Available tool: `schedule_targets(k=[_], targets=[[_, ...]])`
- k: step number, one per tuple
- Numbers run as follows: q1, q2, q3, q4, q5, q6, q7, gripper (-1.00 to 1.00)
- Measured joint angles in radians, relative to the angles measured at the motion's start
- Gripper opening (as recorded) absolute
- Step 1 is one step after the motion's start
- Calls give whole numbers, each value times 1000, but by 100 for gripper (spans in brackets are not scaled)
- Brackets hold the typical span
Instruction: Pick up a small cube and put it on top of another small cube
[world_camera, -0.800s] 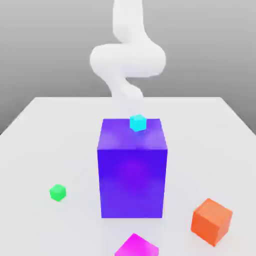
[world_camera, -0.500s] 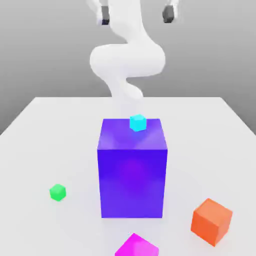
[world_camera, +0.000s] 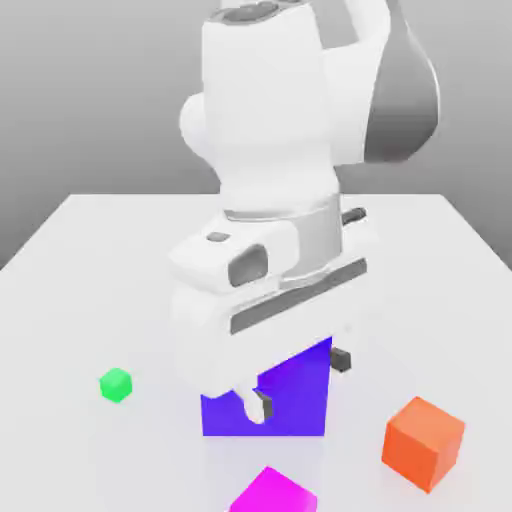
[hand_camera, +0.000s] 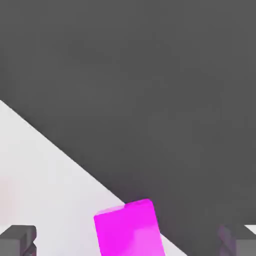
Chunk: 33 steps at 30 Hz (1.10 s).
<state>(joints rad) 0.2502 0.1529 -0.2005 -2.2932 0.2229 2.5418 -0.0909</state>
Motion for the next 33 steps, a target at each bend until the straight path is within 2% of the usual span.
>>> schedule_targets(k=[5,9,10,17,22,26,33], targets=[[1,152,-3,-2,-75,64,-80,0],[-25,295,31,18,-46,172,-122,0],[-32,318,39,22,-38,190,-128,-100],[-31,317,38,22,-39,187,-128,-100],[-6,187,-3,23,-98,52,-89,-100],[-55,95,-69,12,-203,-29,-220,-100],[-206,-80,-193,-88,-383,-104,-561,-100]])
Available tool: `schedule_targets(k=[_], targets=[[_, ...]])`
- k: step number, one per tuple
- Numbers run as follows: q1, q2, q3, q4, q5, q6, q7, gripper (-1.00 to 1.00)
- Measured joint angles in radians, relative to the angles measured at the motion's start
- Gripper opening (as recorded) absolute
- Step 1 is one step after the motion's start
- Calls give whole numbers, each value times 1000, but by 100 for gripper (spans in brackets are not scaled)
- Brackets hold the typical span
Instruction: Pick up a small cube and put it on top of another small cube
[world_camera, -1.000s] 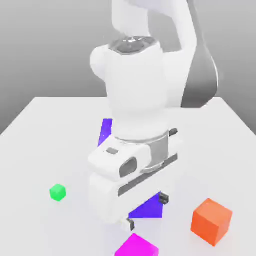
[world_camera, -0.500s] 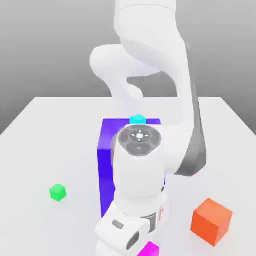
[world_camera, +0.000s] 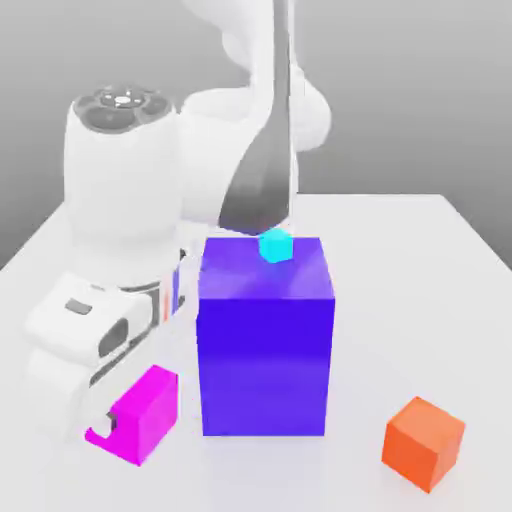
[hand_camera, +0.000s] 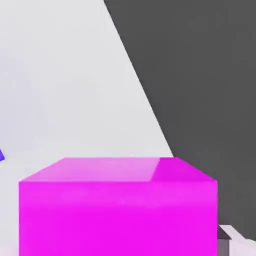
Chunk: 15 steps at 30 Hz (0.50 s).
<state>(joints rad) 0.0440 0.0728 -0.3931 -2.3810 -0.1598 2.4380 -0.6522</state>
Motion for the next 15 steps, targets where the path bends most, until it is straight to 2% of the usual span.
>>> schedule_targets(k=[8,13,15], targets=[[-144,-170,-85,-257,-89,99,-475,-100],[-145,-258,-166,-433,-79,203,-780,-100],[-129,-260,-179,-451,-51,221,-830,-100]])
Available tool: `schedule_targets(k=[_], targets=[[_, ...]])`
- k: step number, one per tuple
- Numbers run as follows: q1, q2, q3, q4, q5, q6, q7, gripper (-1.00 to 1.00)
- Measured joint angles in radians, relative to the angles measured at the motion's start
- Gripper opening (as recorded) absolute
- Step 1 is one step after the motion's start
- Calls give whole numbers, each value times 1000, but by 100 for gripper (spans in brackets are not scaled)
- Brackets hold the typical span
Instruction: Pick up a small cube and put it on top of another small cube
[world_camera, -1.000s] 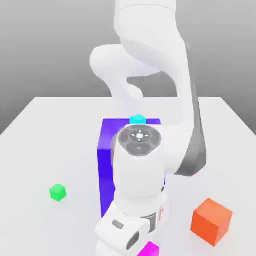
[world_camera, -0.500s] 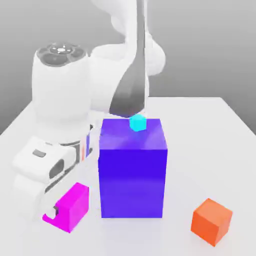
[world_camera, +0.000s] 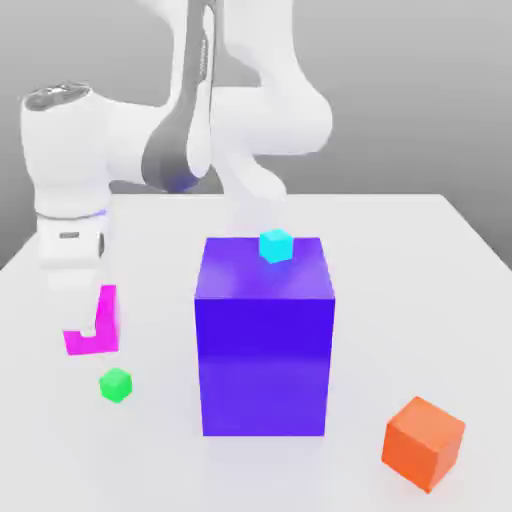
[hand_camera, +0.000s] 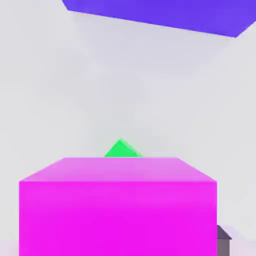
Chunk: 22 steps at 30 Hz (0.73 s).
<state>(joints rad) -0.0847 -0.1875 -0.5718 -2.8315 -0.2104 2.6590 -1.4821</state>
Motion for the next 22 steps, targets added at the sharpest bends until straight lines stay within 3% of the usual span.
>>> schedule_targets(k=[13,20,21,22], targets=[[93,143,-29,11,244,121,-183,-100],[94,265,7,4,424,229,-309,-100],[86,281,19,2,446,243,-324,100],[86,281,19,2,446,243,-324,100]])
